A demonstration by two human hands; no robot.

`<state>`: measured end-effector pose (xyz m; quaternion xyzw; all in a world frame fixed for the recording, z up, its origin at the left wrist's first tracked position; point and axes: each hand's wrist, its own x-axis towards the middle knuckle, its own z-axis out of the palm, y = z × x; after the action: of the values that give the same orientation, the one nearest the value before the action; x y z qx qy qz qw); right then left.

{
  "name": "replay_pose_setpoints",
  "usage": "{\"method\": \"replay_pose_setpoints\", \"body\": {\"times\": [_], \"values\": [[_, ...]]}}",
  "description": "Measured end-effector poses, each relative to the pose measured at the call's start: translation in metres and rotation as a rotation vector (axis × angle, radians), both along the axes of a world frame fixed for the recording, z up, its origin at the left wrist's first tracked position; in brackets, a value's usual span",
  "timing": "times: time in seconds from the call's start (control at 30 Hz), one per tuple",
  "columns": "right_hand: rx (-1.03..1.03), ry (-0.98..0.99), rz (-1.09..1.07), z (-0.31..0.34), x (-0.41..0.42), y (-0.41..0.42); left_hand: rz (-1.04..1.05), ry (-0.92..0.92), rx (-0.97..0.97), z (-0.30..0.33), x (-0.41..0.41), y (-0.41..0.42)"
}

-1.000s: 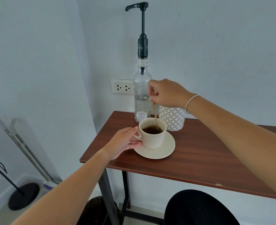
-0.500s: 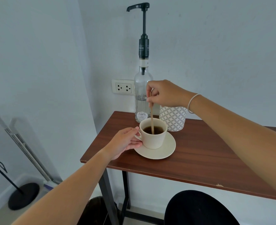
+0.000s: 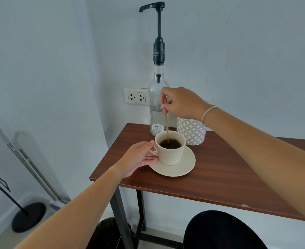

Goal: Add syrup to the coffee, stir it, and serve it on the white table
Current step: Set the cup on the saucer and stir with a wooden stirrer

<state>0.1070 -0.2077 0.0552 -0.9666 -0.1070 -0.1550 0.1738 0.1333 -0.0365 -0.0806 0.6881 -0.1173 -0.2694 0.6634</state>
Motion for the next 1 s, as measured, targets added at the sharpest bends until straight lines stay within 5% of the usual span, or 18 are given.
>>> {"method": "replay_pose_setpoints", "body": {"times": [0.1, 0.27, 0.43, 0.63, 0.83, 1.0], "values": [[-0.095, 0.068, -0.001, 0.001, -0.001, -0.004, 0.000, -0.002, -0.008, 0.000, -0.001, 0.000], [0.113, 0.058, 0.079, -0.002, 0.000, 0.007, -0.006, -0.007, -0.001, 0.000, -0.001, 0.000], [-0.121, 0.016, -0.008, -0.001, 0.002, 0.002, 0.011, -0.003, 0.015, -0.001, 0.000, 0.000], [0.123, 0.057, 0.086, -0.005, 0.000, 0.006, 0.003, -0.009, 0.017, -0.001, -0.001, 0.000], [-0.083, 0.004, -0.029, -0.005, -0.002, -0.004, 0.014, 0.009, 0.011, -0.001, 0.000, 0.000], [0.096, 0.066, 0.056, -0.007, -0.005, 0.002, 0.012, 0.013, 0.006, -0.002, 0.001, 0.000]]}}
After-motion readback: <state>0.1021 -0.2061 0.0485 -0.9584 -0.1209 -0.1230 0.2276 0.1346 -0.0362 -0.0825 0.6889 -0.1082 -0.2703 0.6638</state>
